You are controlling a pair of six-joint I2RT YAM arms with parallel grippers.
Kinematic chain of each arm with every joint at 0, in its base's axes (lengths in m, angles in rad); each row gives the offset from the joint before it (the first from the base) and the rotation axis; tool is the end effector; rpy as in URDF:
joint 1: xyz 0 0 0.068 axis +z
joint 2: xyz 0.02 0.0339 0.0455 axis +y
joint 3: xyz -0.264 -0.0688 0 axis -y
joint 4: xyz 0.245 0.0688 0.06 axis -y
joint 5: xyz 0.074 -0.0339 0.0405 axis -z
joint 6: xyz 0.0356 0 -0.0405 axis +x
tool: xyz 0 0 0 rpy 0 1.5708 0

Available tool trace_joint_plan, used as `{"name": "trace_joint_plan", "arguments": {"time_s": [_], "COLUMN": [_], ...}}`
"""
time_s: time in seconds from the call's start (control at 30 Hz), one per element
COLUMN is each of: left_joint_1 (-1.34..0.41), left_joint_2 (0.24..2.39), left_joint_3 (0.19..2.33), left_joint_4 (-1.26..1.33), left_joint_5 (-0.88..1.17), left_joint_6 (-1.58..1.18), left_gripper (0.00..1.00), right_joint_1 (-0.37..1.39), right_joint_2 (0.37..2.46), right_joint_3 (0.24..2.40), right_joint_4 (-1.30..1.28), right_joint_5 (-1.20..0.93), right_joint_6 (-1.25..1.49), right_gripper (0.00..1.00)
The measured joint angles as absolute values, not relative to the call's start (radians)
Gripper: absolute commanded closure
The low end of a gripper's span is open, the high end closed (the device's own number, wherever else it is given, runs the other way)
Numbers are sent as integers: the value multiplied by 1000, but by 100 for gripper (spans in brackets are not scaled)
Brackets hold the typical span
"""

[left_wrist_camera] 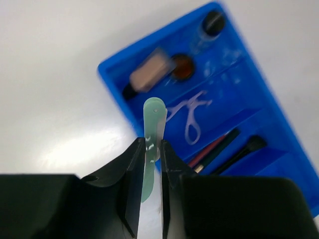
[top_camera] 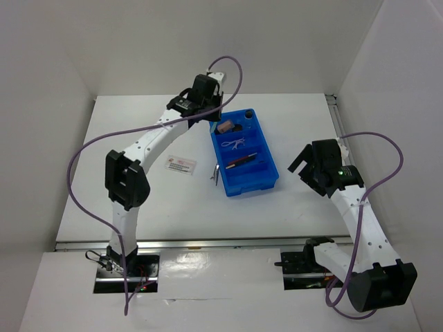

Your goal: Organize the makeup

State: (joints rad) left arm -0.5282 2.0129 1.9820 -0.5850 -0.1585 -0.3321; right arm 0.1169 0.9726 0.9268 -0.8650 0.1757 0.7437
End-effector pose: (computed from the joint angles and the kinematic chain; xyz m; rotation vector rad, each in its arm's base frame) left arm 0.4077 -0.2314 0.3415 0.1250 2.1917 -0.3149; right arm 0.1851 0.0155 0.2942 0.8314 2.3241 0.1550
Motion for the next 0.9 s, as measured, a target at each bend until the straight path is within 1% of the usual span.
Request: {"name": "trace_joint_plan", "arguments": {"time_s": [0.13, 0.23, 0.4, 0.6, 0.63, 0.67, 0.77, 0.8, 0.9], "left_joint_1": [-530, -534, -538, -551, -553, -556, -563, -566, -574], "left_joint_2": [2099, 2168, 2284, 2342, 2344, 2344, 2344, 2344, 2344], "left_joint_3": [2089, 2129, 2175, 2177, 2177, 2177, 2177, 2177, 2177], "left_joint_4": [-487, -427, -390, -388, -388, -386, -381, -382, -390], "left_joint_5": [-45, 42, 158, 226, 229, 231, 231, 231, 231], "left_joint_6": [-251, -201, -152, -123, -118, -111, -102, -100, -80], "left_gripper": [90, 87, 87, 80, 78, 70, 60, 50, 34], "right_joint_1": [117, 117, 117, 117, 117, 117, 117, 117, 117], "right_joint_2": [972, 972, 972, 972, 972, 972, 972, 972, 972], "right_joint_3": [927, 928, 928, 928, 928, 928, 928, 928, 928], "right_joint_4": [-879, -886, -896, -904, -905, -905, -906, -906, -906], "right_joint_5": [182, 187, 188, 195, 196, 196, 197, 198, 199], "right_joint_6": [743, 743, 743, 743, 743, 743, 743, 743, 743], "right_gripper": [0, 0, 0, 0, 0, 0, 0, 0, 0]}}
